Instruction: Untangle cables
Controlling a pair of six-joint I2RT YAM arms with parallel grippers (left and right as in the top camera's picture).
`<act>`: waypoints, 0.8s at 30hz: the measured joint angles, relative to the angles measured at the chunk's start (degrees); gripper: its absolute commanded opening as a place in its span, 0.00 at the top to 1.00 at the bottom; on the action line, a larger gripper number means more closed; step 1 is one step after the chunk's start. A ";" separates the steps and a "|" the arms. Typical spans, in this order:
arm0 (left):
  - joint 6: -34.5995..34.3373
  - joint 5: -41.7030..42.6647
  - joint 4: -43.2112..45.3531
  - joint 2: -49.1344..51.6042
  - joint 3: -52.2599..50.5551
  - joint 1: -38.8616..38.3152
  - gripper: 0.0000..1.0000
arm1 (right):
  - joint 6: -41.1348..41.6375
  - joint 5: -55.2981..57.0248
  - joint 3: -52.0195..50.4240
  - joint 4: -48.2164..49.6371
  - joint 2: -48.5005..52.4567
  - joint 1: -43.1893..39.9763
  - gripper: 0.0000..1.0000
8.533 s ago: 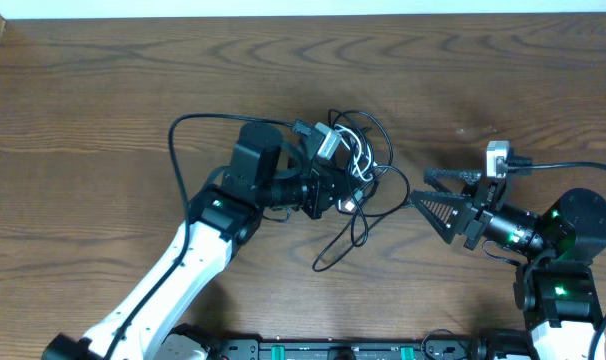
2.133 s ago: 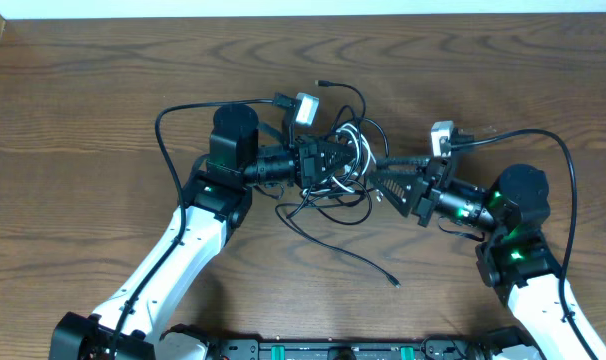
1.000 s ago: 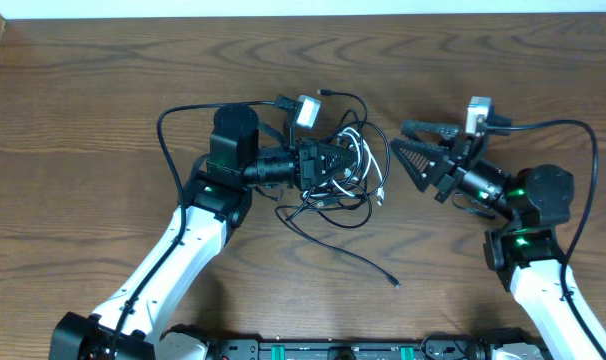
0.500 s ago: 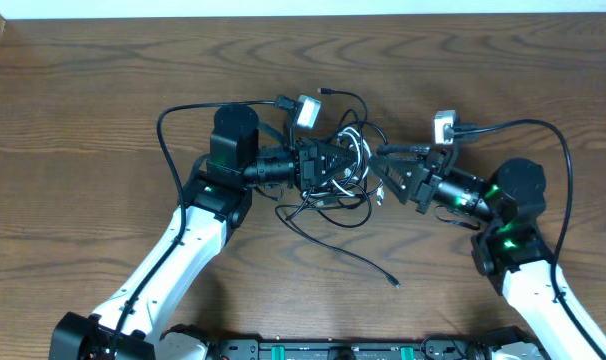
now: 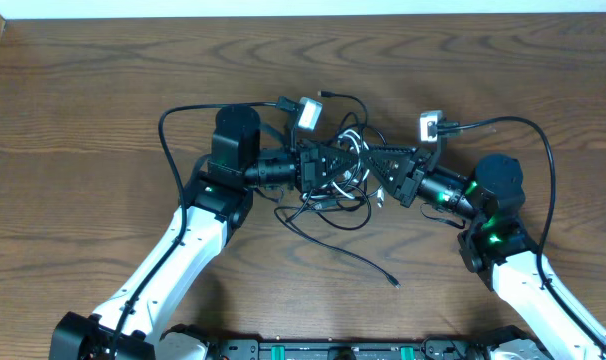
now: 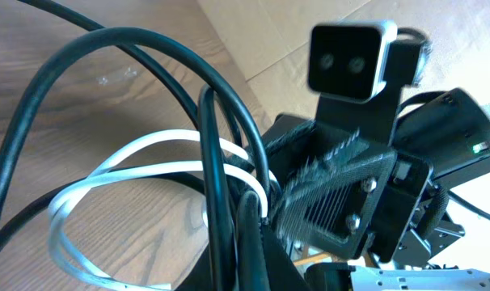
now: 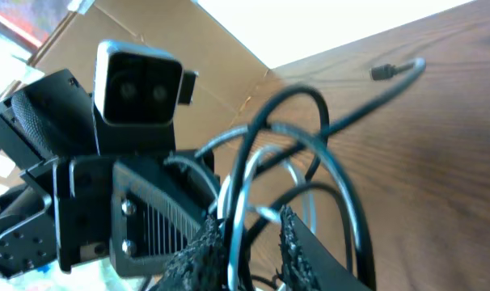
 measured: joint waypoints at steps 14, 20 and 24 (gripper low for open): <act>3.08 1.60 -4.07 0.00 0.00 -0.04 0.92 | -0.02 2.45 0.00 -1.77 0.00 -2.16 0.99; 3.06 4.26 -3.89 0.00 0.00 -0.04 0.92 | -3.89 7.26 0.00 -8.20 0.00 -2.73 0.99; 3.32 4.94 -3.91 0.00 0.00 -0.04 0.92 | -5.66 10.75 0.00 -9.64 -0.02 -4.92 0.99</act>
